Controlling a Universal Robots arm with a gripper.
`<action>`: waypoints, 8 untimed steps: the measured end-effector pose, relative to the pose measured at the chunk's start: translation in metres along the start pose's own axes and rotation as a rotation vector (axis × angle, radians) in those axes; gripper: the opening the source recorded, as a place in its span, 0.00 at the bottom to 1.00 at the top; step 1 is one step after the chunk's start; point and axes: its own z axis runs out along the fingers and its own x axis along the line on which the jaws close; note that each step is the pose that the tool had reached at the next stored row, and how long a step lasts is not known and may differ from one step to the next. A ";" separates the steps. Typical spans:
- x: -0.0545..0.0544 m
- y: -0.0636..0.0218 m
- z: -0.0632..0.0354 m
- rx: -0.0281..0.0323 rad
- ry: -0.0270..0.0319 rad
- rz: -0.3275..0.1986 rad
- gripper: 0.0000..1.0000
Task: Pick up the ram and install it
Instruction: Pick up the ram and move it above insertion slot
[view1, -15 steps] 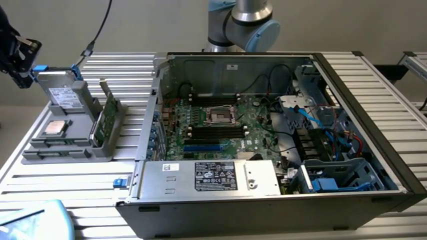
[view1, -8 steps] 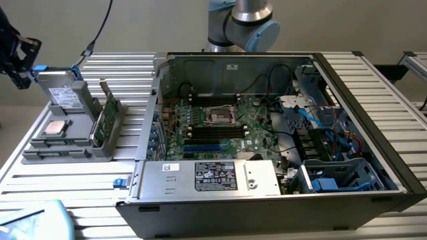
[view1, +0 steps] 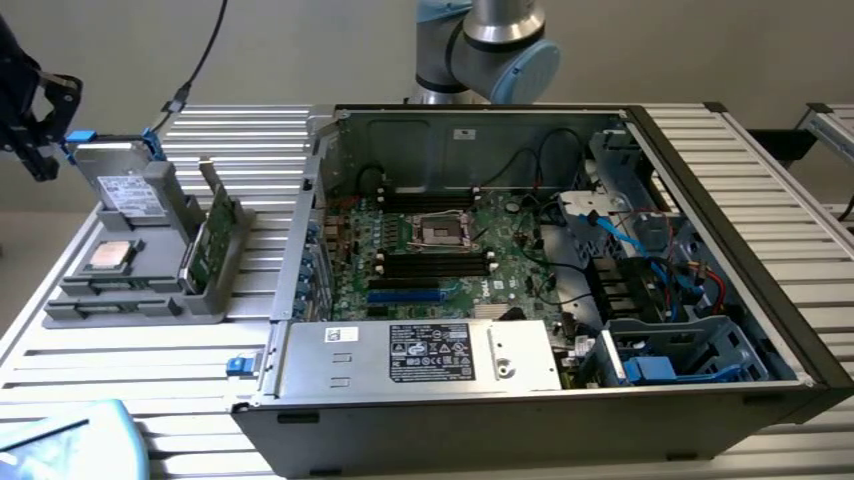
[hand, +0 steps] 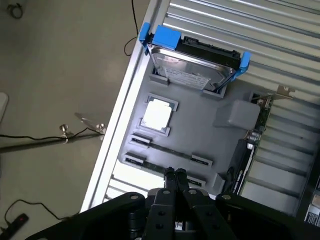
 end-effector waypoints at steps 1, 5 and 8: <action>0.000 0.0000 0.0004 0.0014 0.0018 -0.019 0.11; 0.000 -0.0003 0.0028 0.0066 0.0092 -0.091 0.11; 0.000 -0.0005 0.0049 0.0105 0.0144 -0.146 0.11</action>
